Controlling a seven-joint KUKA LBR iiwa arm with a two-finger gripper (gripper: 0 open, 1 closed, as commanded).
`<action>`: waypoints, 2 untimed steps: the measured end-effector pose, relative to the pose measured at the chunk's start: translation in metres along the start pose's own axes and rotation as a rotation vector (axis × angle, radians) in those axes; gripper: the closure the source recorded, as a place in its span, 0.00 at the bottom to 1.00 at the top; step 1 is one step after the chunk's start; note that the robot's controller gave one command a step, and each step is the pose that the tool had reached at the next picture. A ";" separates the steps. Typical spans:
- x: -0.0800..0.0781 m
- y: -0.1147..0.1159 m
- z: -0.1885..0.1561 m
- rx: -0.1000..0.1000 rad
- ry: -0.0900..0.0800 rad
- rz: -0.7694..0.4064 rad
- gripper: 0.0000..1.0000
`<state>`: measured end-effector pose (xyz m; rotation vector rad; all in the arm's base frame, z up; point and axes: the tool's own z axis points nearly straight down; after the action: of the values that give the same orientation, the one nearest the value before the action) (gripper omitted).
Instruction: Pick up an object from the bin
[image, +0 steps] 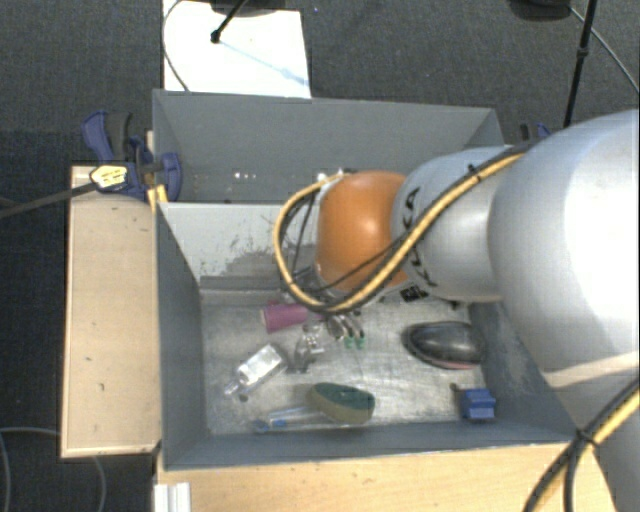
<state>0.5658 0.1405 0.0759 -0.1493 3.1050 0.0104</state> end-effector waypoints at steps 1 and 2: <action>0.019 0.054 -0.027 0.001 0.027 0.003 0.00; 0.024 0.085 -0.028 -0.001 0.027 -0.183 0.00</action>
Offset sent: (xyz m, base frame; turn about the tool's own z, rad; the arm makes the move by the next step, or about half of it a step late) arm -0.0254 0.0477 0.0241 0.0092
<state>0.5325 0.2223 0.1040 -0.4358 3.1047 0.0052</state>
